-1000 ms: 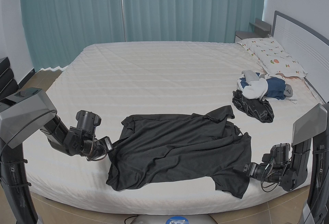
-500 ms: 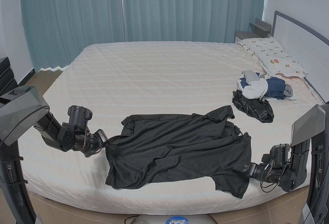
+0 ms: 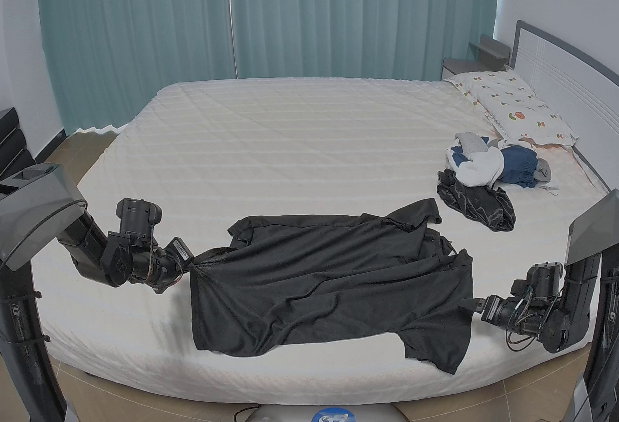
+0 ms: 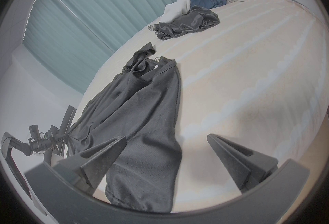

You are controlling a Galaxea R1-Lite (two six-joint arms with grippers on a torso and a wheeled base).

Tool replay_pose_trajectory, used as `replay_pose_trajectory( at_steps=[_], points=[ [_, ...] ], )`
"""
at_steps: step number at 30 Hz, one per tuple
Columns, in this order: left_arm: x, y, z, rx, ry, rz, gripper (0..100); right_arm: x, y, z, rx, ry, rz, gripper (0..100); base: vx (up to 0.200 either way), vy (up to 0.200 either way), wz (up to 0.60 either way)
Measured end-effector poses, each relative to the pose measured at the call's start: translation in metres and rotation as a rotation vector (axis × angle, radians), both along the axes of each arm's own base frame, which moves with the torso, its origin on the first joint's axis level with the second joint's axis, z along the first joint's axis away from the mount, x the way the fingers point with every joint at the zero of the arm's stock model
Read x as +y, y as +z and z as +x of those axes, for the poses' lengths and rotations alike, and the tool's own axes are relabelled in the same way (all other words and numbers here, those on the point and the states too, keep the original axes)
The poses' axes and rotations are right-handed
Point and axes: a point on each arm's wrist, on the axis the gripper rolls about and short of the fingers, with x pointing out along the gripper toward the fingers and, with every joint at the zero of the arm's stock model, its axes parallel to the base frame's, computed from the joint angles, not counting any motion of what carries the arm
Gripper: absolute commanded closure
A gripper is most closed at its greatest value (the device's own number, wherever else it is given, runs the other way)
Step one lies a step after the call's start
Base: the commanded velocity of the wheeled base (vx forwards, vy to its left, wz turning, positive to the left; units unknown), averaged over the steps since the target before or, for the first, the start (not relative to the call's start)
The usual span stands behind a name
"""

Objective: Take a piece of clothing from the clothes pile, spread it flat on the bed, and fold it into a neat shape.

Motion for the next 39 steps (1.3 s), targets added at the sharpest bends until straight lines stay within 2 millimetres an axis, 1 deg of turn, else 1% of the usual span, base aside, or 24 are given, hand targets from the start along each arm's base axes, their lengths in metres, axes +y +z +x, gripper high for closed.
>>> replay_pose_trajectory(
  at_steps=[4, 8, 9, 15, 18, 26, 29, 30, 35, 39],
  points=[
    [0.002, -0.001, -0.001, 0.004, 0.005, 0.000, 100, -0.002, -0.002, 0.005, -0.014, -0.004, -0.003, 0, 0.000, 0.000, 0.00],
    [0.003, -0.002, -0.001, 0.009, 0.007, -0.001, 100, 0.002, -0.005, 0.015, -0.034, 0.009, -0.004, 0, 0.000, 0.000, 0.00],
    [0.003, -0.002, -0.001, 0.010, 0.007, -0.002, 100, 0.003, -0.006, 0.018, -0.040, 0.012, -0.004, 100, 0.000, 0.000, 0.00],
    [0.003, -0.006, -0.002, 0.021, 0.008, -0.001, 100, 0.005, -0.014, 0.033, -0.013, 0.006, -0.014, 100, 0.000, 0.000, 0.00],
    [0.003, -0.008, -0.002, 0.027, 0.009, -0.001, 100, 0.001, -0.015, 0.044, -0.020, -0.011, -0.017, 100, 0.000, 0.000, 0.00],
    [0.001, -0.012, 0.000, 0.033, 0.003, -0.001, 100, -0.021, -0.004, 0.076, -0.126, -0.073, -0.026, 100, 0.000, 0.000, 0.00],
    [-0.001, -0.013, 0.000, 0.036, 0.002, -0.004, 100, -0.026, -0.001, 0.086, -0.154, -0.081, -0.027, 100, 0.000, 0.000, 0.00],
    [-0.002, -0.013, 0.000, 0.037, 0.003, -0.008, 100, -0.027, 0.000, 0.089, -0.159, -0.081, -0.027, 0, 0.000, 0.000, 0.00],
    [-0.006, -0.013, 0.003, 0.024, 0.005, -0.021, 100, -0.027, 0.003, 0.103, -0.180, -0.067, -0.044, 0, 0.000, 0.000, 0.00],
    [-0.008, -0.012, 0.008, -0.024, 0.015, -0.031, 100, -0.027, 0.005, 0.107, -0.193, -0.062, -0.048, 0, 0.000, 0.000, 0.00]
  ],
)
